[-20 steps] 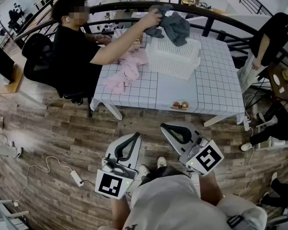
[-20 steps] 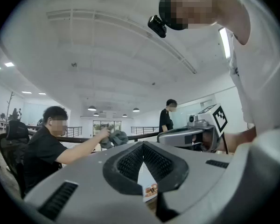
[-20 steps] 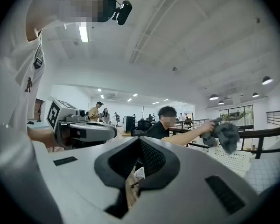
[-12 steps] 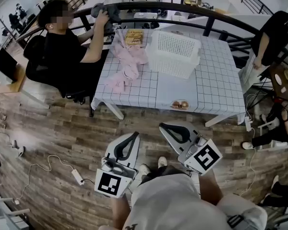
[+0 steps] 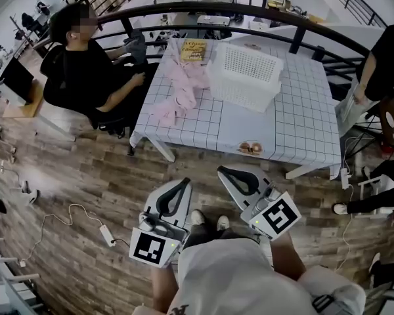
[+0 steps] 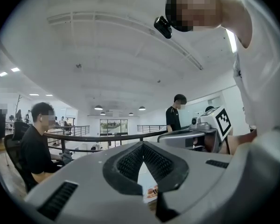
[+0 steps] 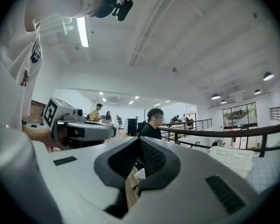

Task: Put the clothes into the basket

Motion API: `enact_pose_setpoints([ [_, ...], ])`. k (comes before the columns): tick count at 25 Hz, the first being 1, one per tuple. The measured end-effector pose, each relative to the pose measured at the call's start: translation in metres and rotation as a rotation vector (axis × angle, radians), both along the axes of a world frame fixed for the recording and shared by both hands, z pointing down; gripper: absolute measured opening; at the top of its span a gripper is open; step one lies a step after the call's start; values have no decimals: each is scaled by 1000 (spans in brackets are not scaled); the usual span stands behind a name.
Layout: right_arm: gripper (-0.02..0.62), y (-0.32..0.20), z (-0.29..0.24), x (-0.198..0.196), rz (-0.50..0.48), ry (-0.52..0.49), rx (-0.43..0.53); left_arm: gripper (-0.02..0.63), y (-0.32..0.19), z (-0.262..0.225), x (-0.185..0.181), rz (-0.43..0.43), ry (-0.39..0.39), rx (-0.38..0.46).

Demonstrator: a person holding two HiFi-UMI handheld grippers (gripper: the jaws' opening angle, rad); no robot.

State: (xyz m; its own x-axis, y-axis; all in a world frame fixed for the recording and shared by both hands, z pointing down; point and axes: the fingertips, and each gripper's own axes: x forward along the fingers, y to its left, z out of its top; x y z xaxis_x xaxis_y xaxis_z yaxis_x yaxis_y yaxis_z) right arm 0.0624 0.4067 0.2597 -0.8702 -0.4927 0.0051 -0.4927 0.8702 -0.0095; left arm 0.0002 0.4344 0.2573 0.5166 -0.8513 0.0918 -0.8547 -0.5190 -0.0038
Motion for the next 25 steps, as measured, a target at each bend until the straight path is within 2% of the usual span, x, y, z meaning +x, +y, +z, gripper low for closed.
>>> enact_pose_setpoints([
  [4,17,-16,4,-5,7,4,32,3,-13,5,-4,14,-1,2],
  [8,17,-30,6,-15,31,13,18,3,-29,10,-13,29,9,2],
  [25,17,-107,15,-89,82,85,20,3,-108,23,-90,69,25,-13],
])
